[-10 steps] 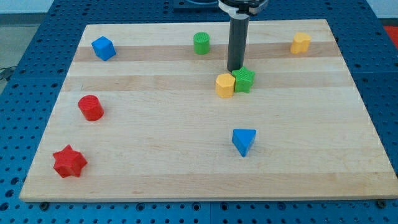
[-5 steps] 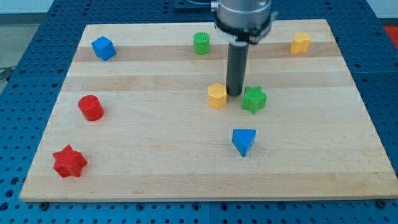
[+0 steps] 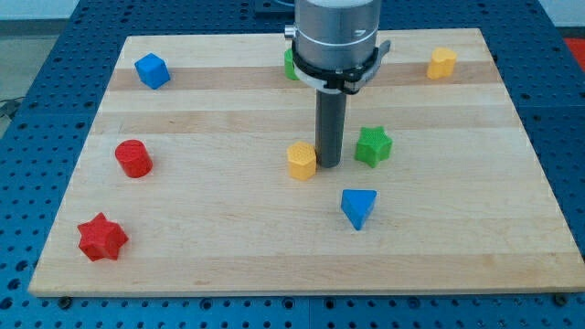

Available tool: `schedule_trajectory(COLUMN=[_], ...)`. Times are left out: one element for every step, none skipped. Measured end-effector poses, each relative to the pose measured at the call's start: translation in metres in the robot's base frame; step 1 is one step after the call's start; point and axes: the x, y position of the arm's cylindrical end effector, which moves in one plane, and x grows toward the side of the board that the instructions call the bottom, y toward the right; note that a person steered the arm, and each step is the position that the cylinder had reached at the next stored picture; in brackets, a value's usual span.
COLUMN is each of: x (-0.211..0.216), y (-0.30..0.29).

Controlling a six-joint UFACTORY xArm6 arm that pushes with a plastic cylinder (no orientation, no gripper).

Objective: Drag the yellow hexagon towards the bottom center of the board

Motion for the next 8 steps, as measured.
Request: schedule_trajectory(x=[0.011,-0.049,-0.073,-0.055,-0.042,-0.024,0.000,0.019], y=[-0.002,-0.003,-0.013,-0.038,-0.045,-0.045,-0.045,-0.045])
